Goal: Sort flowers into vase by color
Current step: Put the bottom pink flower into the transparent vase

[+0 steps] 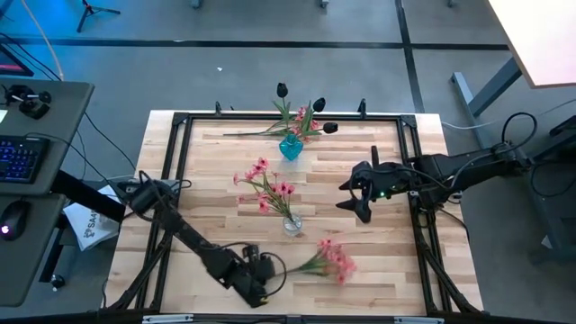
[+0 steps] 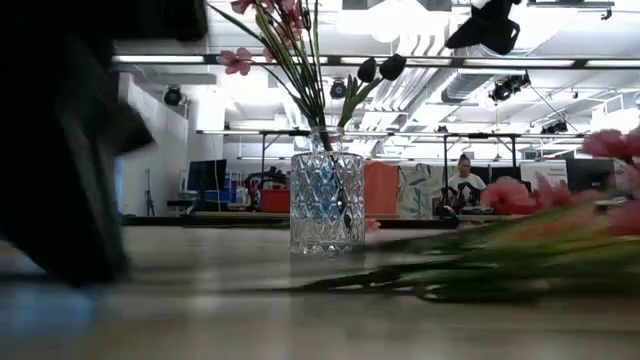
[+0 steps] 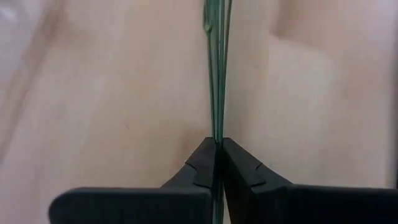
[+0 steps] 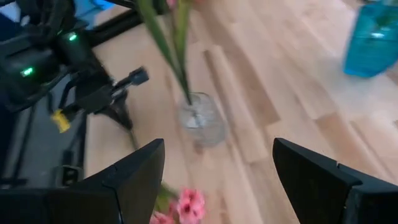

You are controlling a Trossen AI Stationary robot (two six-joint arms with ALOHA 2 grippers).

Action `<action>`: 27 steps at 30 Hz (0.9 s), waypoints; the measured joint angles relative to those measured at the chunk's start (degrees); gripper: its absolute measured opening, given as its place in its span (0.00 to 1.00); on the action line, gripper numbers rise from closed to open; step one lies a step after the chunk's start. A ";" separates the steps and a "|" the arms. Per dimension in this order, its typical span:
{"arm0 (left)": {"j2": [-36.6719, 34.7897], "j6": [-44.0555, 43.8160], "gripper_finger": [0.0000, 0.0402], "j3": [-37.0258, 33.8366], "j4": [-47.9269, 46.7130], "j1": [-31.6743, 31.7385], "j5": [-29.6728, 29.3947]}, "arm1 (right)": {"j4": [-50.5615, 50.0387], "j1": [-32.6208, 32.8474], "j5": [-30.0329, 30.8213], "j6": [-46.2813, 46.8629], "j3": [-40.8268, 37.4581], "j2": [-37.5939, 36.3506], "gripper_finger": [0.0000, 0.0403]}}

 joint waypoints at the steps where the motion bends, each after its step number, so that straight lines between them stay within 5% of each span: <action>1: -1.30 1.31 0.01 -0.06 -0.26 -0.52 -0.06 | 0.68 0.02 -0.98 -0.04 0.00 0.01 0.73; 9: -15.29 3.73 0.00 0.17 -11.08 -5.44 -1.03 | 12.95 -0.09 -5.78 -0.08 -0.02 -3.71 0.73; 16: -27.87 3.77 0.00 0.37 -10.80 -12.19 -15.80 | 18.85 1.28 -5.97 2.99 -0.01 -9.03 0.73; 23: -32.79 17.34 0.00 0.41 2.57 -13.81 -39.78 | 21.15 6.17 -5.98 6.05 -0.02 -7.06 0.73; 27: -32.76 29.92 0.00 0.41 16.95 -9.38 -40.16 | 32.32 8.03 -5.65 5.67 -0.02 -1.18 0.73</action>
